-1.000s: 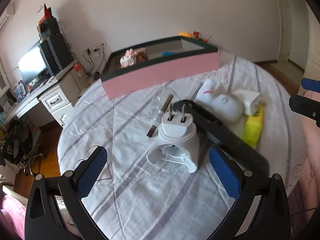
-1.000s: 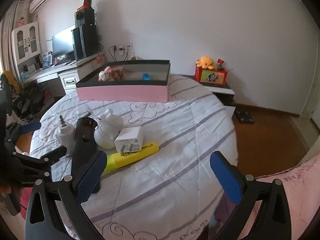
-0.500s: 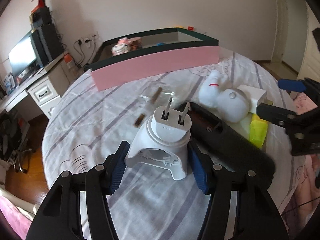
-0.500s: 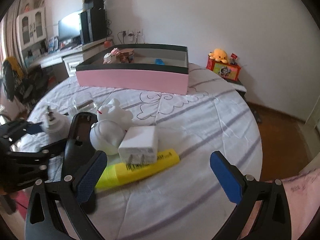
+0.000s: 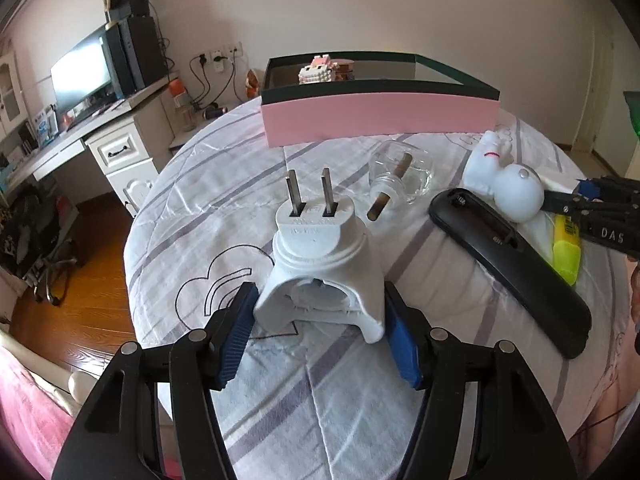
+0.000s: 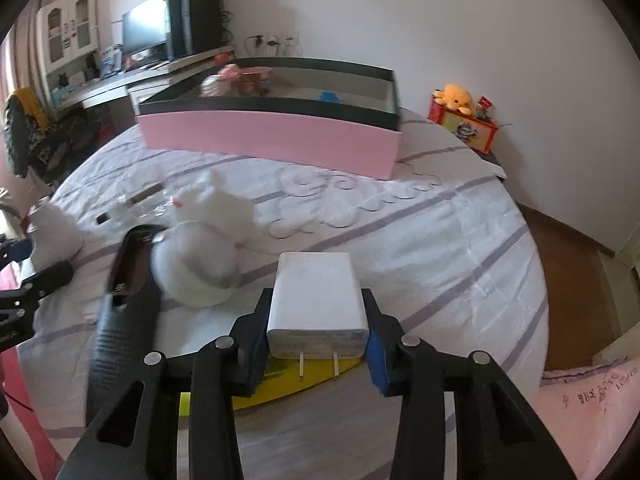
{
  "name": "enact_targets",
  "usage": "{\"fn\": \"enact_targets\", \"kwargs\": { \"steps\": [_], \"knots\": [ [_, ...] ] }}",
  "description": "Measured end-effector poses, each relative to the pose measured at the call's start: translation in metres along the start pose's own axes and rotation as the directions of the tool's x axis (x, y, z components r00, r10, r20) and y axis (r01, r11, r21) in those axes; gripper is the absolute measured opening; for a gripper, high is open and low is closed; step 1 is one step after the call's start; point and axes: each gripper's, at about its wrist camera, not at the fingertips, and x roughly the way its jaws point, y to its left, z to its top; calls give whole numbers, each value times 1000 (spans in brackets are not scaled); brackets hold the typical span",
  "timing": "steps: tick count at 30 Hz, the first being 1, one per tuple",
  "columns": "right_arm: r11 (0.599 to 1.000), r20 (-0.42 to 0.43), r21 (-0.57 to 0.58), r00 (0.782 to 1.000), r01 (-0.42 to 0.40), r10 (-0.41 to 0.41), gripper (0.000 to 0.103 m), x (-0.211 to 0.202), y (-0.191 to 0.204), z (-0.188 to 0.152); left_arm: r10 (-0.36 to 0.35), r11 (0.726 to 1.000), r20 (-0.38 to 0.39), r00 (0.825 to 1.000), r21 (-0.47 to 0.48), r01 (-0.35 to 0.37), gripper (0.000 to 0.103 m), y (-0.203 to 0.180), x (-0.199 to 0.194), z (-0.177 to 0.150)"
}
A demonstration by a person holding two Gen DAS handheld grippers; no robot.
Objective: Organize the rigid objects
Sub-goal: 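Lift the plug adapter and charger and carry both over the pink box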
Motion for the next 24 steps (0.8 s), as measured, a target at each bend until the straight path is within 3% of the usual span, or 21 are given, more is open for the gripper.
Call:
{"fn": "enact_targets", "kwargs": {
  "steps": [2, 6, 9, 17, 24],
  "knots": [
    [1000, -2, 24, 1000, 6, -6, 41, 3, -10, 1, 7, 1000, 2, 1000, -9, -7, 72, 1, 3, 2],
    [999, -6, 48, 1000, -5, 5, 41, 9, -19, 4, -5, 999, 15, 1000, -42, 6, 73, 5, 9, 4],
    [998, -4, 55, 1000, -14, 15, 41, 13, -20, 6, 0, 998, 43, 999, -57, 2, 56, 6, 12, 3],
    [996, 15, 78, 999, -38, 37, 41, 12, -24, 8, -22, 996, 47, 999, -86, 26, 56, 11, 6, 6],
    [995, 77, 82, 996, -56, 50, 41, -15, -21, 11, -6, 996, 93, 996, -91, 14, 54, 14, -16, 19]
  ]
}}
